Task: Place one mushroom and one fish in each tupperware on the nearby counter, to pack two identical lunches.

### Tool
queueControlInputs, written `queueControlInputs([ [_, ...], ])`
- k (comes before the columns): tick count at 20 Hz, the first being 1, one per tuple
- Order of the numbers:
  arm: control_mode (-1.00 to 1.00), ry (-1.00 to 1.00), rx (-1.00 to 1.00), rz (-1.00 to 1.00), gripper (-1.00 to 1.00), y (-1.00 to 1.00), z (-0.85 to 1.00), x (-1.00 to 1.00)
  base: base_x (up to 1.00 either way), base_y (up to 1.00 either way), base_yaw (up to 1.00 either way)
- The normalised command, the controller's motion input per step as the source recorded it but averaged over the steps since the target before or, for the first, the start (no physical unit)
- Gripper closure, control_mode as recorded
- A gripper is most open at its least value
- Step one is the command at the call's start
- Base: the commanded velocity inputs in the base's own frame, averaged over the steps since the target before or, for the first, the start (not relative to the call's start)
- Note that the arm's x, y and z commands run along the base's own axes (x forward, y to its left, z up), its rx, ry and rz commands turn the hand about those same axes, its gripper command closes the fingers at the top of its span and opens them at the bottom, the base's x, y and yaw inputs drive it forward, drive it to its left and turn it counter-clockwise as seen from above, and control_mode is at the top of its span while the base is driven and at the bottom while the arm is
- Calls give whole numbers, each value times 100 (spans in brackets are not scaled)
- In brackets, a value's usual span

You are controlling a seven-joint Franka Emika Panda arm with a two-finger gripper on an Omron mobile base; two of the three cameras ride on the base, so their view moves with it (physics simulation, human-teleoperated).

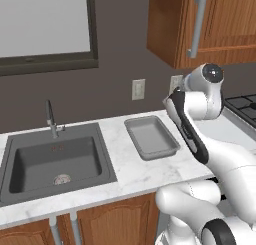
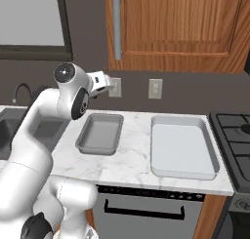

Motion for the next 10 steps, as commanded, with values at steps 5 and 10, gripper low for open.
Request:
queueControlInputs([
  [5, -100, 10, 0, -1, 100, 20, -72, 27, 0, 0, 0],
  [10, -100, 20, 0, 0, 100, 21, -78, 46, 0, 0, 0],
])
